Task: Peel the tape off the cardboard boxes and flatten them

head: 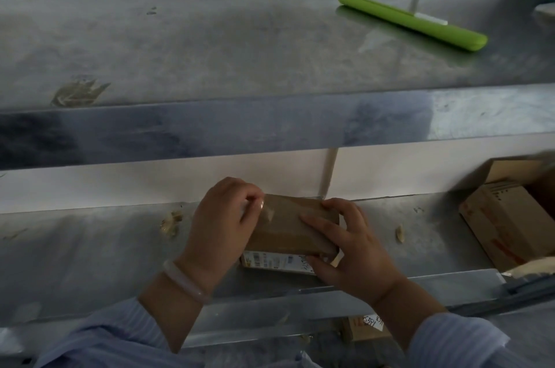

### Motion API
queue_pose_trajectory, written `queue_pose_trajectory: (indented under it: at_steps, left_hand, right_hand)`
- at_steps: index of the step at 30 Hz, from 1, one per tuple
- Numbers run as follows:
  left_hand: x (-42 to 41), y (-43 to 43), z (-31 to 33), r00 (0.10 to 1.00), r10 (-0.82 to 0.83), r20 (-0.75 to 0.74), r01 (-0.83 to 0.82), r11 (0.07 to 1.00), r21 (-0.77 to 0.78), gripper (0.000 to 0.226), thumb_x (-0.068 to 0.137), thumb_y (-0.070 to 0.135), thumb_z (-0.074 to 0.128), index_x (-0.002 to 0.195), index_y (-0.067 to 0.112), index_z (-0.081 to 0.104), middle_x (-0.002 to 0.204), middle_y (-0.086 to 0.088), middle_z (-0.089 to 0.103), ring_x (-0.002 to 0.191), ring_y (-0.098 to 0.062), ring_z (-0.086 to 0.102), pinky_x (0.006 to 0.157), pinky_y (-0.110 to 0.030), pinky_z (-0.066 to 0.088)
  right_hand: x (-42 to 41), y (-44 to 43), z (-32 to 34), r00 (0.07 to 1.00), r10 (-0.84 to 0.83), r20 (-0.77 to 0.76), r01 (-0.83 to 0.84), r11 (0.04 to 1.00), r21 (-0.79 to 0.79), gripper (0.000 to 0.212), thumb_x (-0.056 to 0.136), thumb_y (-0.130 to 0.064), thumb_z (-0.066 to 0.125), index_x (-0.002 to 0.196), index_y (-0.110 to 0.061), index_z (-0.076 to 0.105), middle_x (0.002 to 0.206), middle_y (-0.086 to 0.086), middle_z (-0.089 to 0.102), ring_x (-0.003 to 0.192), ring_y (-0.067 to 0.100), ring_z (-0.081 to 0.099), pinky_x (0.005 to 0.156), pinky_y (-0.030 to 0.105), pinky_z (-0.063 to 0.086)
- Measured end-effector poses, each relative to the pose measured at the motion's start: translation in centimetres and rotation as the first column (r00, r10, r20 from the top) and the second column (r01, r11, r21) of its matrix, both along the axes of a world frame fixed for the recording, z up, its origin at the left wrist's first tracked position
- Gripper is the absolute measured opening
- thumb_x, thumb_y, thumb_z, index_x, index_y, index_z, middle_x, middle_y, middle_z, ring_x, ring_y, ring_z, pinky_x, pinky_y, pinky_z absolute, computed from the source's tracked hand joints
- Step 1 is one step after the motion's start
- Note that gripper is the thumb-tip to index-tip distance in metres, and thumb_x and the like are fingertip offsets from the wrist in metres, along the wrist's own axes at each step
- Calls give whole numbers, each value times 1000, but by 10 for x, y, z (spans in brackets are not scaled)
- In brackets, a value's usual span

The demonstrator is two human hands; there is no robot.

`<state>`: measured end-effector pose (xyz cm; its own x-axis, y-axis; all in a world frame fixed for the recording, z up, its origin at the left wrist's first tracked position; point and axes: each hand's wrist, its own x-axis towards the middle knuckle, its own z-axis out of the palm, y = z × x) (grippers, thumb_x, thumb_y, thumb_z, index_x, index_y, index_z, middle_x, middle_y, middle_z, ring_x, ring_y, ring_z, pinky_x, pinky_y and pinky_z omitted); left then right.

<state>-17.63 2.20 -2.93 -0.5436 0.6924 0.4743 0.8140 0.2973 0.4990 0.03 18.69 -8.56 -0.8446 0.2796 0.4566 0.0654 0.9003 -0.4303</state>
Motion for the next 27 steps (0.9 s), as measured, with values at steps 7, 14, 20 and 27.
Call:
queue_pose_trajectory:
  at_steps: [7,14,20,27]
  left_hand:
    - [2,0,-2,972,-222,-70,207,963,-175,31,95,28,48,114,16,70,91,6,59,83,-7,53,75,-23,45]
    - [5,0,3,991,-83,106,99,982,-160,33,82,24,73,115,25,66,95,15,51,88,-1,52,81,-9,40]
    - [7,3,-1,1000,-4,28,10,978,-207,17,79,35,74,91,25,66,90,13,49,86,-6,46,76,-13,32]
    - [0,-1,6,999,12,40,-4,981,-195,21,82,24,71,74,24,52,72,13,54,69,-5,52,61,-19,44]
  right_hand:
    - [0,-2,2,999,-32,5,31,999,28,60,74,-51,69,129,-28,60,133,6,44,122,25,44,97,32,44]
    - [-1,-5,1,999,-39,6,39,999,23,61,73,-47,71,130,-29,59,136,5,45,127,21,40,102,26,36]
    - [0,-4,1,998,-55,40,53,998,43,61,75,-51,68,131,-30,57,139,2,45,130,14,34,108,18,25]
    - [-1,-8,0,997,-76,-6,76,997,13,59,72,-47,69,127,-27,61,135,3,48,126,24,44,102,30,39]
